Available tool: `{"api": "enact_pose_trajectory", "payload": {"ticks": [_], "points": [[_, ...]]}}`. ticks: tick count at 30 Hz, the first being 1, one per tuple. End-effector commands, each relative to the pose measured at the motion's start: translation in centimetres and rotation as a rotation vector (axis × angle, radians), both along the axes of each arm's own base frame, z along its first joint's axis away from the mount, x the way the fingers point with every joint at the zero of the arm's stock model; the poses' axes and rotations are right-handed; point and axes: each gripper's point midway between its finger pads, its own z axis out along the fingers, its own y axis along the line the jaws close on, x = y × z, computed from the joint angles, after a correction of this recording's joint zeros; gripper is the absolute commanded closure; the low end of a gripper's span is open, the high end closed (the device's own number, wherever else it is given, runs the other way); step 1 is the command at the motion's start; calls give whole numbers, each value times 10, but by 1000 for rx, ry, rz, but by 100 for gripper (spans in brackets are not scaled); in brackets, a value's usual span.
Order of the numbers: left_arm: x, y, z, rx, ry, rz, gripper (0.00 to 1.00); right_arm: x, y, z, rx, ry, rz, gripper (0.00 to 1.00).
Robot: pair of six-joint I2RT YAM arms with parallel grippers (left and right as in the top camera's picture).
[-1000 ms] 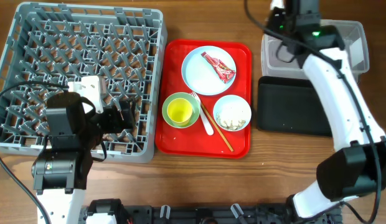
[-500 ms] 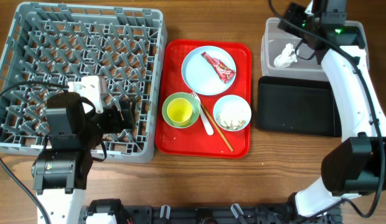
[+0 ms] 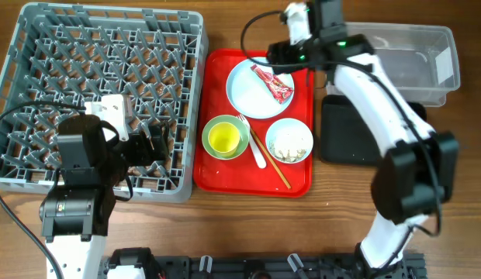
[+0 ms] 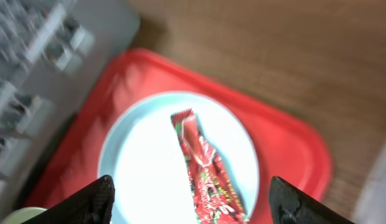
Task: Sort waste into correct bins and load items into the dishwasher rack
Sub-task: 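Reach right gripper back to the plate and grasp the red wrapper, then carry the red wrapper with right gripper into the clear bin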
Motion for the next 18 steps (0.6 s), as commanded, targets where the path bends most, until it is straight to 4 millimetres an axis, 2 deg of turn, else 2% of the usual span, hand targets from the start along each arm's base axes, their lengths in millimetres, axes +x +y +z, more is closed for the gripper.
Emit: {"api": "enact_pose_trajectory", "payload": {"ticks": [1, 9, 14, 18], "points": [[2, -2, 8, -6, -16, -2, 0, -8, 10, -53, -42, 100, 58, 20], [1, -2, 8, -6, -16, -2, 0, -16, 14, -109, -81, 212, 55, 19], [1, -2, 7, -6, -13, -2, 0, -14, -1, -128, -141, 244, -35, 19], [0, -2, 7, -6, -10, -2, 0, -18, -3, -142, -153, 277, -38, 19]]}}
